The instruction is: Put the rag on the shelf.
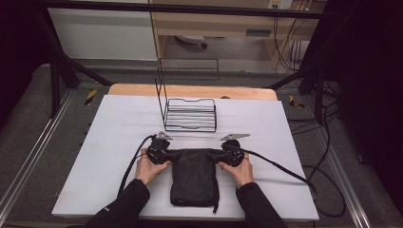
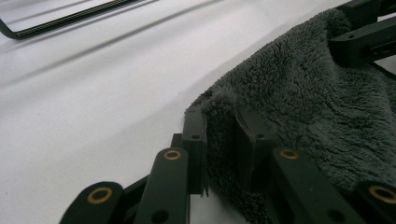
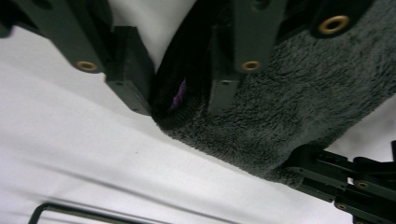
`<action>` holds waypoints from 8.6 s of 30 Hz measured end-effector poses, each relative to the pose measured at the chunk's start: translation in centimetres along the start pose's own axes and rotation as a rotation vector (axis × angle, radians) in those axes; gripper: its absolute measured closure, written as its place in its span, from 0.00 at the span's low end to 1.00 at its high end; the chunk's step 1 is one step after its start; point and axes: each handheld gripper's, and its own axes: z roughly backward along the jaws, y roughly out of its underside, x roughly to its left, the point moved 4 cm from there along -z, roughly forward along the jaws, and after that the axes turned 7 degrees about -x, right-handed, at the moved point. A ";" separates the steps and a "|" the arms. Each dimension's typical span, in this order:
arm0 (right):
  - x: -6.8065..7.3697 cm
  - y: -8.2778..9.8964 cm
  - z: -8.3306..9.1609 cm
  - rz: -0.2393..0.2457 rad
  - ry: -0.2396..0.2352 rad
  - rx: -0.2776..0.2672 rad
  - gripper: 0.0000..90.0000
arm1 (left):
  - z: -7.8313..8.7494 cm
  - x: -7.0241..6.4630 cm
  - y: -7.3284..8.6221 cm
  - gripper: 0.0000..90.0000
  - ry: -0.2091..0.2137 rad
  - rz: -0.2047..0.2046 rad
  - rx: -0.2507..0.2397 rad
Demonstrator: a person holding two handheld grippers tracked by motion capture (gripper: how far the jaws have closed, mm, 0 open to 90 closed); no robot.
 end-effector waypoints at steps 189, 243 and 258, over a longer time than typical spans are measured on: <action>10.5 -31.2 15.2 0.349 0.144 -0.930 0.93 | 21.6 -1.8 -28.9 0.90 -0.176 -0.164 -0.972; 5.6 -33.0 11.1 0.320 0.128 -0.839 0.93 | 17.2 2.2 -29.3 0.90 -0.188 -0.179 -0.899; 5.0 -28.2 10.1 0.312 0.109 -0.796 0.93 | 15.8 1.7 -25.7 0.90 -0.151 -0.218 -0.846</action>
